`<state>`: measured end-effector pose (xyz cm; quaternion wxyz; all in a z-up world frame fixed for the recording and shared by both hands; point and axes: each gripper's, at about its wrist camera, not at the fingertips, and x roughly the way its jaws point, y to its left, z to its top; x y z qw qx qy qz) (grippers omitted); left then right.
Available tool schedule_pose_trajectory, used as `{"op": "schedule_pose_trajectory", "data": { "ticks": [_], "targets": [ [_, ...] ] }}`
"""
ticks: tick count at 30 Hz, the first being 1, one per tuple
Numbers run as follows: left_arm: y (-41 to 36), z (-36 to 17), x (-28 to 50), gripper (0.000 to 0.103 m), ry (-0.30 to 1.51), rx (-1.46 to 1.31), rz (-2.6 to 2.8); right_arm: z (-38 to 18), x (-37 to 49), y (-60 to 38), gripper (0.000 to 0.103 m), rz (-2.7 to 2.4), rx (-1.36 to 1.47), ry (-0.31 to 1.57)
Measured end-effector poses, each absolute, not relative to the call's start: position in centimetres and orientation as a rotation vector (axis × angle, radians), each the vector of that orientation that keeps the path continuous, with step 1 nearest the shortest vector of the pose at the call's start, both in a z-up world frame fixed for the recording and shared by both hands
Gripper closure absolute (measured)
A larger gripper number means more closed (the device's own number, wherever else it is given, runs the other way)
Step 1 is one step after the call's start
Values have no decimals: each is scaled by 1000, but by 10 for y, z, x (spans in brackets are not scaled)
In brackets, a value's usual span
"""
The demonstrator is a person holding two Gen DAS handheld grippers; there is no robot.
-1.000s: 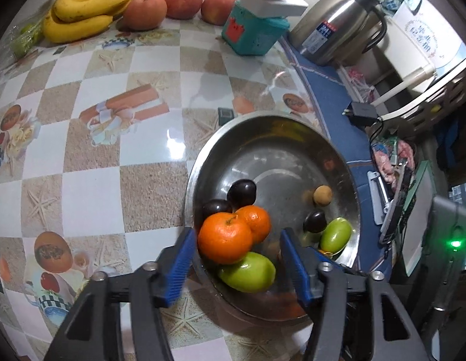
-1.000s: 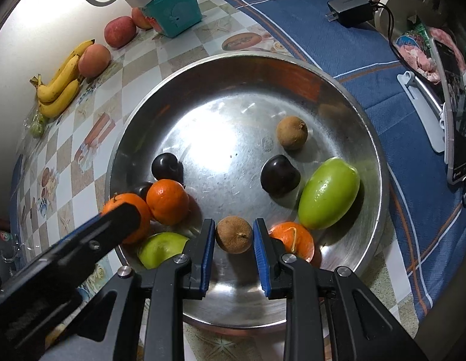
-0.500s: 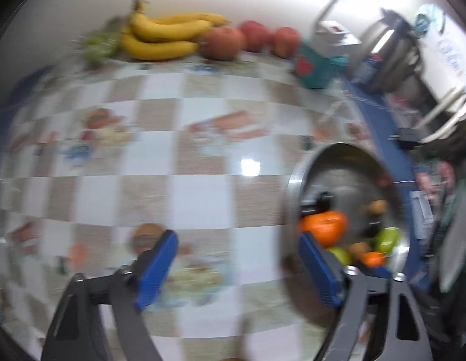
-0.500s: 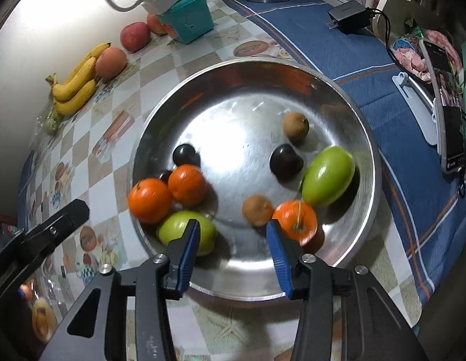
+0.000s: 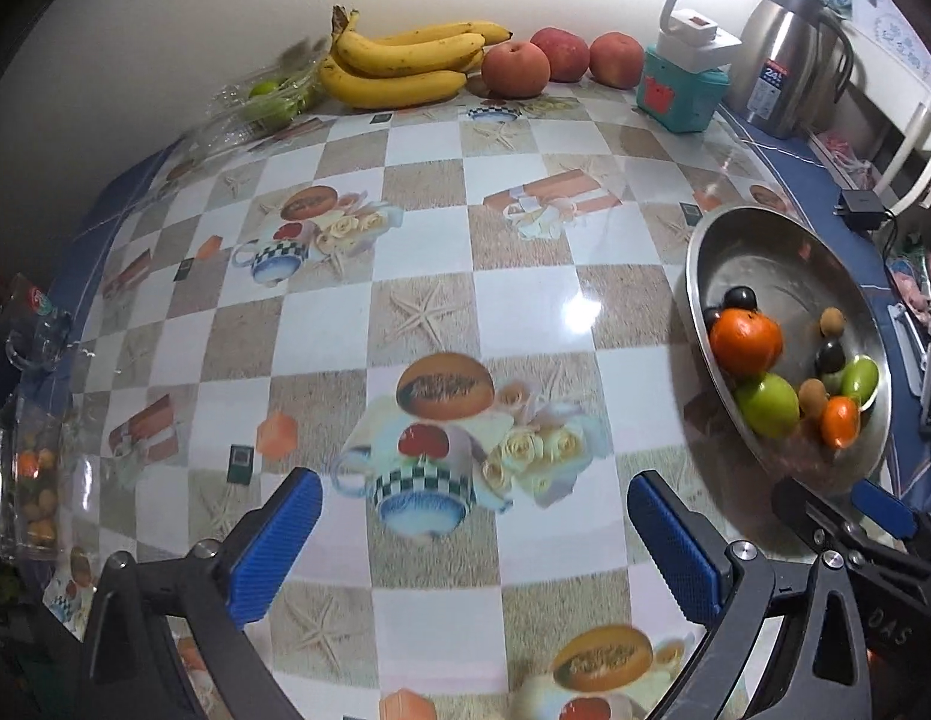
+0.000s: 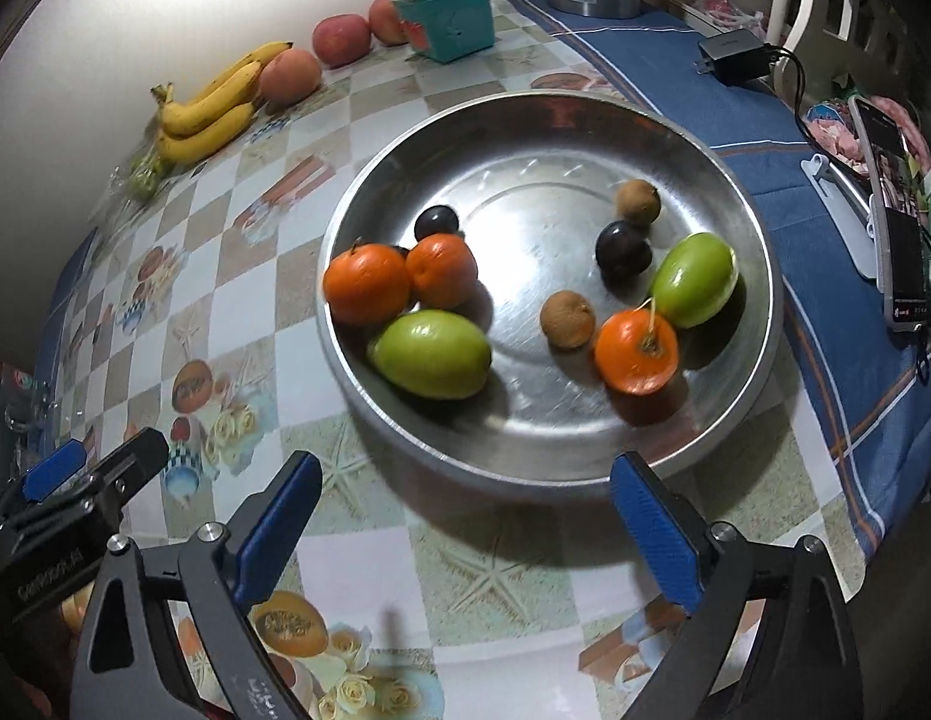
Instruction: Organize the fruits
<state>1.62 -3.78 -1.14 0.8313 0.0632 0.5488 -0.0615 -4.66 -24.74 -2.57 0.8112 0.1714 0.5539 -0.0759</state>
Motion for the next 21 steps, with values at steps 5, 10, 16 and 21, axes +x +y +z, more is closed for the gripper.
{"op": "schedule_pose_trajectory", "data": {
  "ticks": [5,10,16,21],
  "targets": [
    [-34,-13,4,0,1169,144,-104,-21,-50,-242,6,-158,356,1165],
    [-27,-8,0,0,1150,145,-45,-18,-53,-239,6,-158,342,1157],
    [-21,-10,2,0,1159,146,-8,-15,-52,-236,6,-157,329,1148],
    [-20,-11,2,0,1167,150,0,-16,-51,-235,6,-154,320,1147]
  ]
}}
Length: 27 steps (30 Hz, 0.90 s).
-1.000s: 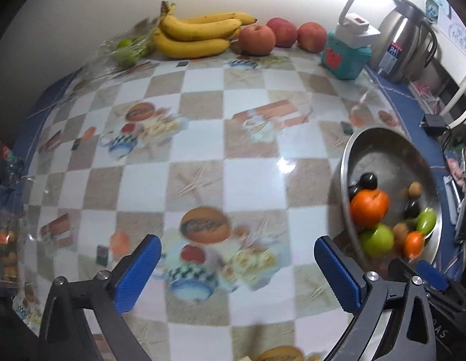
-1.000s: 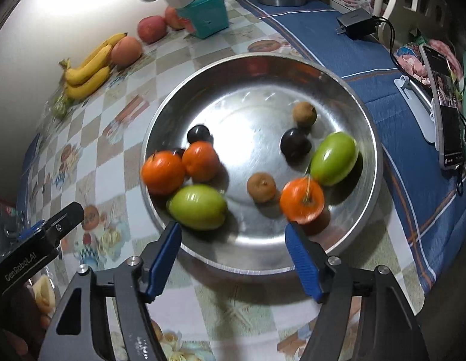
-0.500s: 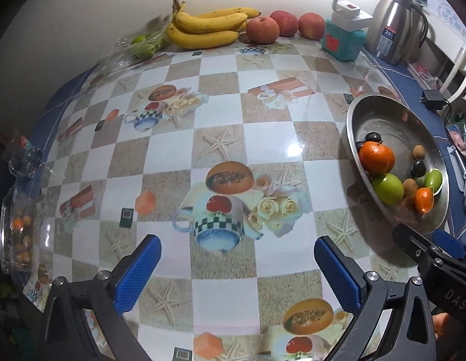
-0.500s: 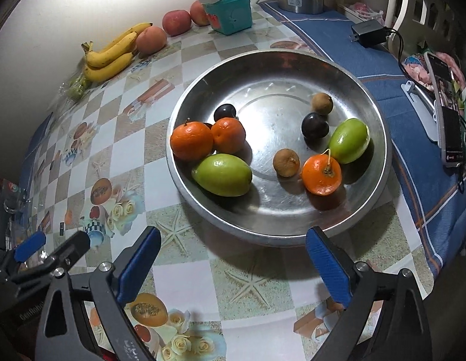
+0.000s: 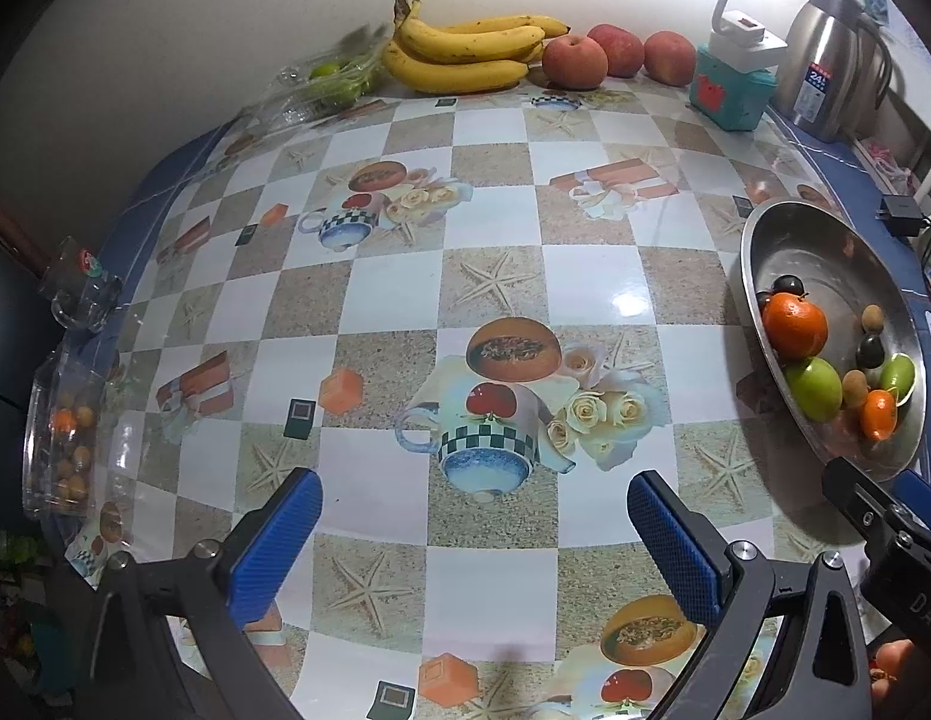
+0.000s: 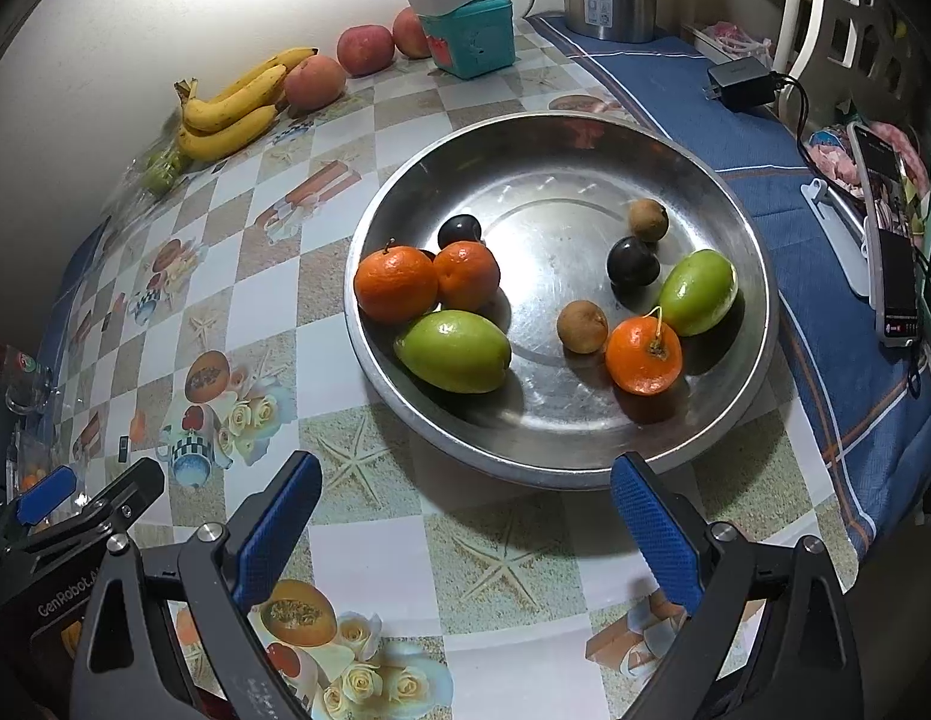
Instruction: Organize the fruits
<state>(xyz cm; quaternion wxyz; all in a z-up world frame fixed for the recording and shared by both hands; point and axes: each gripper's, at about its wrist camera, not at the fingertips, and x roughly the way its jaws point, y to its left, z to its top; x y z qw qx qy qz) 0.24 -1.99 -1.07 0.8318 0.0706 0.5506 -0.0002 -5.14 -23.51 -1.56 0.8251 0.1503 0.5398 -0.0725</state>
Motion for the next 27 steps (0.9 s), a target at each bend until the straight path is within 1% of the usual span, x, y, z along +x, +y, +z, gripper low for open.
{"op": "schedule_pose_trajectory", "data": {
  "ticks": [27],
  "targets": [
    [-16,-17,7,0,1205,135,5,-20,-49,-239,6,-164,317,1156]
  ]
}}
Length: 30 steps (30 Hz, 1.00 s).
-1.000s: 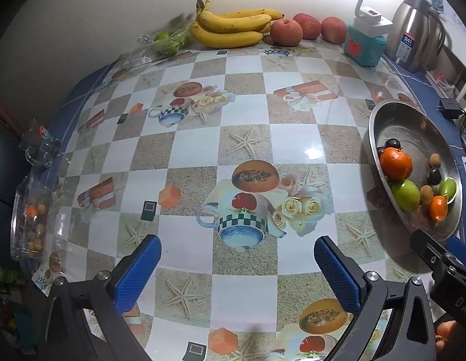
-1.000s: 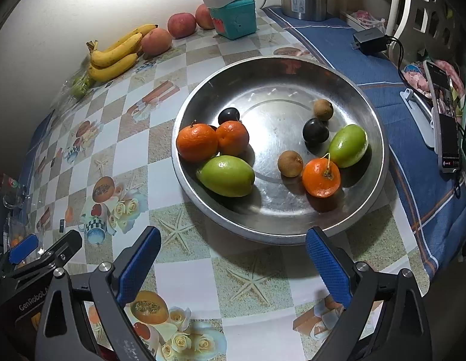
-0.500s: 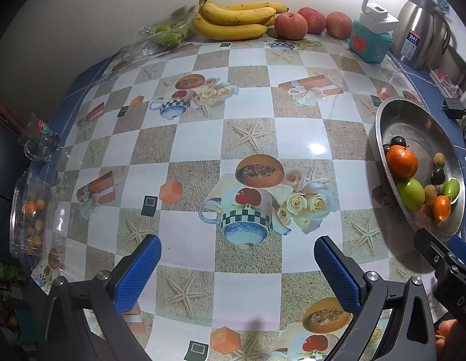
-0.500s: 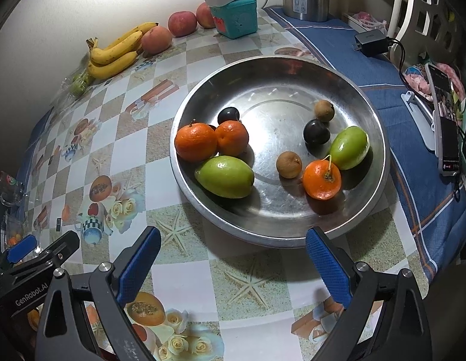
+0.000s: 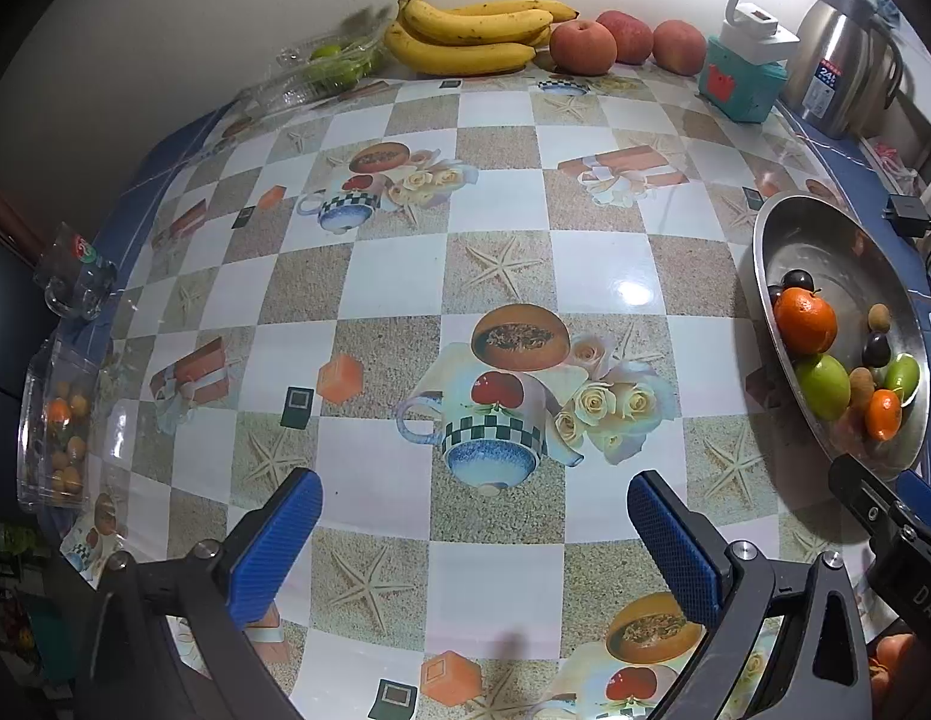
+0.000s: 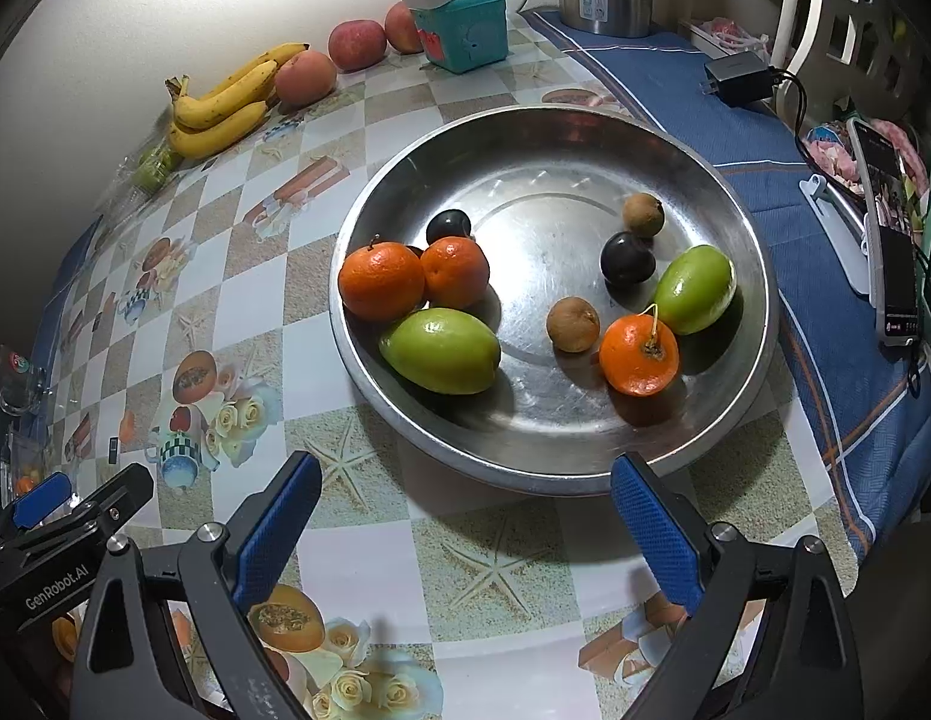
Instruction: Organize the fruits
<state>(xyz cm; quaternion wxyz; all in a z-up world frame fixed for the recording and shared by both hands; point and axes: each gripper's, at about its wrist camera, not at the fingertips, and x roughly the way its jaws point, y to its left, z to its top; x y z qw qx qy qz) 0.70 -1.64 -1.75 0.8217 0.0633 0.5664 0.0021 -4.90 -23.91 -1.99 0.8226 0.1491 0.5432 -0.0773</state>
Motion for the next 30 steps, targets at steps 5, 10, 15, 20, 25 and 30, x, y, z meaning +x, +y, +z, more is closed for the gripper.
{"op": "schedule_pose_trajectory", "data": {
  "ticks": [5,10,15,20,25,30],
  "targets": [
    [-17,-18,7,0,1208,135,-2,-20,-49,-239,6,-163,317,1157],
    [-17,-19,7,0,1211,133,-9,-21,-49,-239,6,-164,317,1157],
    [-18,-20,8,0,1218,130,-15,-21,-48,-239,6,-164,317,1157],
    [-18,-21,8,0,1220,125,-28,-21,-48,-239,6,-164,317,1159],
    [-18,-21,8,0,1219,123,-32,-22,-49,-239,6,-165,318,1159],
    [-17,-14,5,0,1184,122,-33,-23,-49,-239,6,-165,317,1160]
  ]
}}
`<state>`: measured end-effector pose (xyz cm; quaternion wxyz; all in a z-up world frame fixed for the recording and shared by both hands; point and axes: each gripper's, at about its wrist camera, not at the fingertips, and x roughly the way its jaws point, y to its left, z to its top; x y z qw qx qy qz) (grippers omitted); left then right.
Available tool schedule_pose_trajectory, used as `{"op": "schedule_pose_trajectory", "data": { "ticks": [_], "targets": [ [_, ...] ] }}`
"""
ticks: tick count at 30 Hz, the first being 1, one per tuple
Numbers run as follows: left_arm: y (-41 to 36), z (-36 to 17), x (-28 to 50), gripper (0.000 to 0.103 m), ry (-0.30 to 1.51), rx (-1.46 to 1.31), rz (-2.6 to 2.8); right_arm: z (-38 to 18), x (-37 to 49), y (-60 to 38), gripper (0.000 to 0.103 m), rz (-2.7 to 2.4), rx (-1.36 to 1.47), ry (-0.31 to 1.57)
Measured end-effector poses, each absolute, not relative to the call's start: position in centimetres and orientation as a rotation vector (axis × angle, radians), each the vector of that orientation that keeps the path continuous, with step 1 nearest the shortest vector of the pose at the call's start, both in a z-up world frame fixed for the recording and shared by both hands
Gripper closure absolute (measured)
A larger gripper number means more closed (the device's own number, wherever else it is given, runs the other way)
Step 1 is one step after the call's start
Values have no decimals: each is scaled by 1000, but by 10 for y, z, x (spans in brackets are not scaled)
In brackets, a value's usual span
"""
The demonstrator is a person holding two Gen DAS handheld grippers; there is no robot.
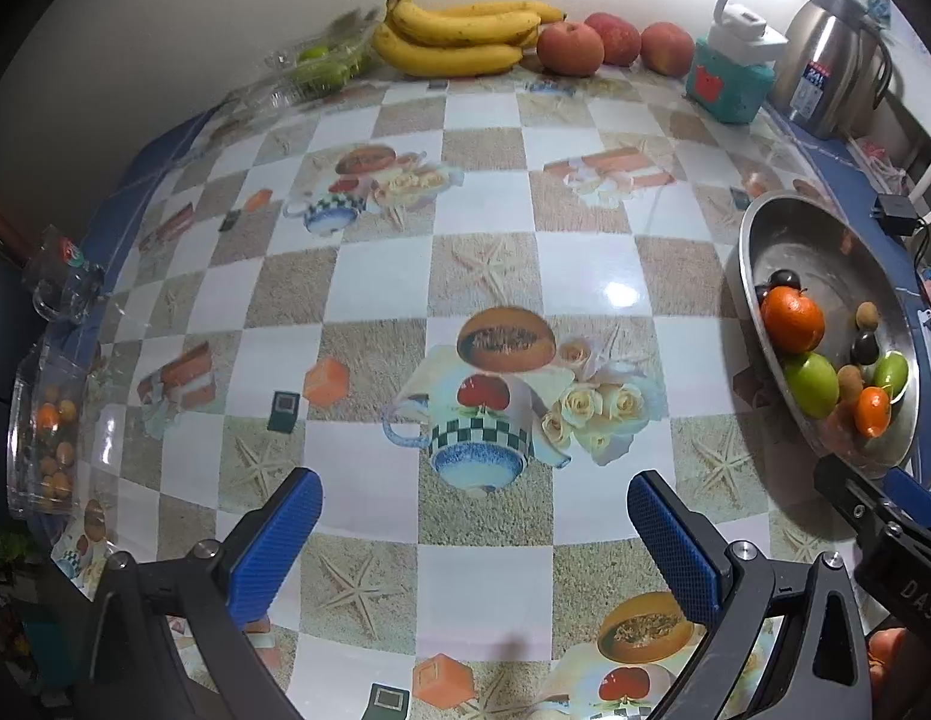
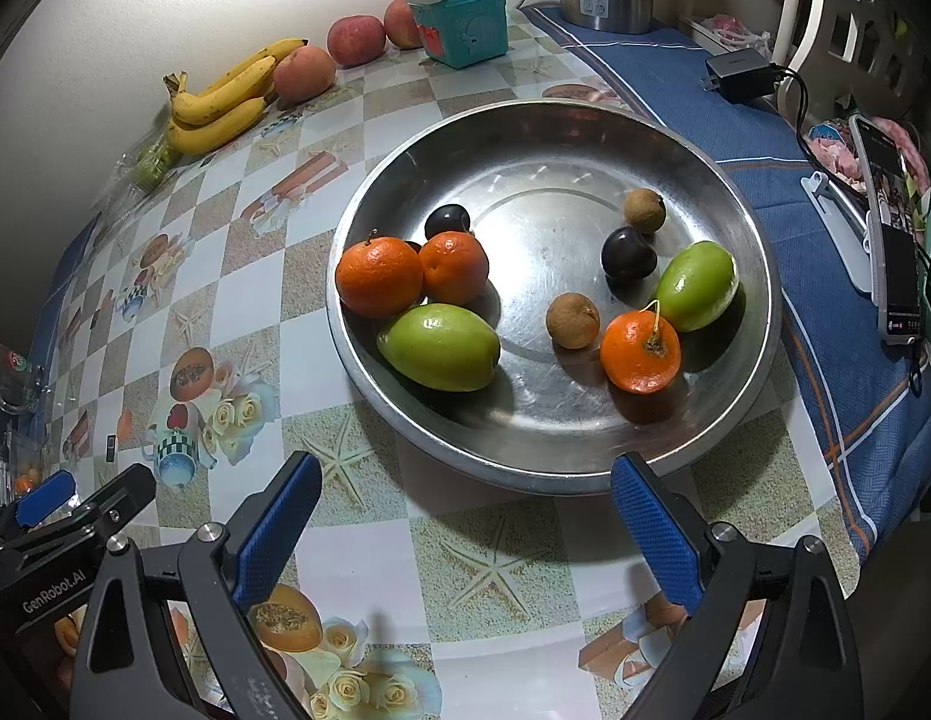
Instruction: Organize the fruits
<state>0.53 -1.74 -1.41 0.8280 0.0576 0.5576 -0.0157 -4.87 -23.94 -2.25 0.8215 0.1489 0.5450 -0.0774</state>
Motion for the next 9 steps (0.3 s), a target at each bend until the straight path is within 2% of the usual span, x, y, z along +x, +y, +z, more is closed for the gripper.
{"op": "schedule_pose_trajectory", "data": {
  "ticks": [3,9],
  "targets": [
    [-19,-5,2,0,1133,136,-37,-23,-49,-240,6,-165,317,1160],
    [-17,-7,4,0,1145,127,-32,-24,-49,-240,6,-166,317,1164]
  ]
}}
